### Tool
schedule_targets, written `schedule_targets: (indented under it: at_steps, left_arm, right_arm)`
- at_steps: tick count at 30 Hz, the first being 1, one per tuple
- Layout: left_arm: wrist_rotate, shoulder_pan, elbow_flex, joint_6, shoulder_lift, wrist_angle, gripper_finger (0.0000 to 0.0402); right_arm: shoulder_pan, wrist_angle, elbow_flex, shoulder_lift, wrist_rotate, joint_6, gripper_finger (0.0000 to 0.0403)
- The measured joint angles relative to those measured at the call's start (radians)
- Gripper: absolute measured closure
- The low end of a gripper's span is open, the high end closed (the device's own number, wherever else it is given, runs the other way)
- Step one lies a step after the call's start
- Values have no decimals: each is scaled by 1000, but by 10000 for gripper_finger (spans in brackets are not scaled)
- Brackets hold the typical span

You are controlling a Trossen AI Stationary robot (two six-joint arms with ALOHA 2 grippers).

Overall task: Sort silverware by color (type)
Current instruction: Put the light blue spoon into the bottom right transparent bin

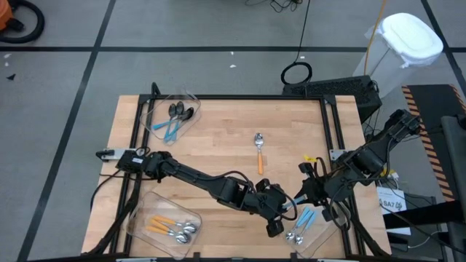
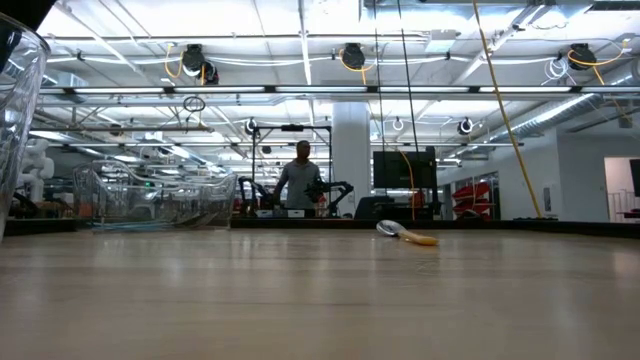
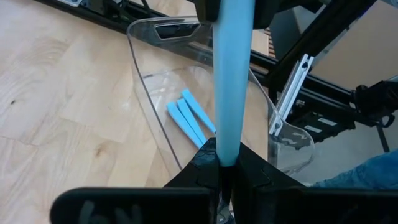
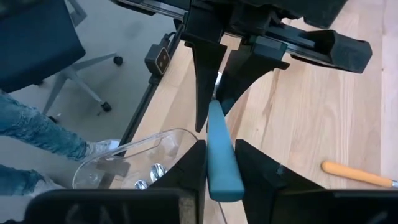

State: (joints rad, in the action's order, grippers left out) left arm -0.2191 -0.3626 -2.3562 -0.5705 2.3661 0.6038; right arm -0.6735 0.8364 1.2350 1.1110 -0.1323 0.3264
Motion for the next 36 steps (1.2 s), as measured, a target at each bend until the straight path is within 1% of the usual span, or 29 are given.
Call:
schedule_targets:
  at_steps: [3, 5, 10, 14, 18, 23, 26, 29, 32, 34, 36]
  left_arm:
    - [-8, 0, 0, -2, 0, 0, 381]
    - [-21, 0, 0, -9, 0, 0, 369]
    - [-89, -3, 0, -14, 0, -3, 310]
    - [-118, -2, 0, -4, 0, -15, 262]
    - [-124, 0, 0, -7, 0, -47, 235]
    - [-112, -2, 0, -43, -2, -117, 230]
    - [-112, -2, 0, -49, -5, -155, 229]
    - [-114, -2, 0, -108, -5, -161, 229]
    - [-126, -6, 0, -161, -5, -160, 229]
    - [-152, -10, 0, -202, -5, -153, 229]
    - [-183, -17, 0, -227, -5, -150, 229]
  right_arm:
    - [0, 3, 0, 0, -2, 3, 343]
    - [0, 7, 0, 0, -5, 6, 343]
    - [0, 14, 0, 0, -8, 48, 343]
    - [-3, 49, 0, -2, 4, 101, 343]
    - [-22, 109, 0, -27, 23, 108, 343]
    - [-56, 172, 0, -79, 88, 136, 343]
    - [-88, 206, 0, -109, 96, 144, 343]
    - [-123, 224, 0, -139, 137, 129, 343]
    - [-166, 257, 0, -160, 187, 144, 343]
    - [-200, 279, 0, -171, 230, 189, 343]
    - [-238, 288, 0, -179, 242, 220, 343]
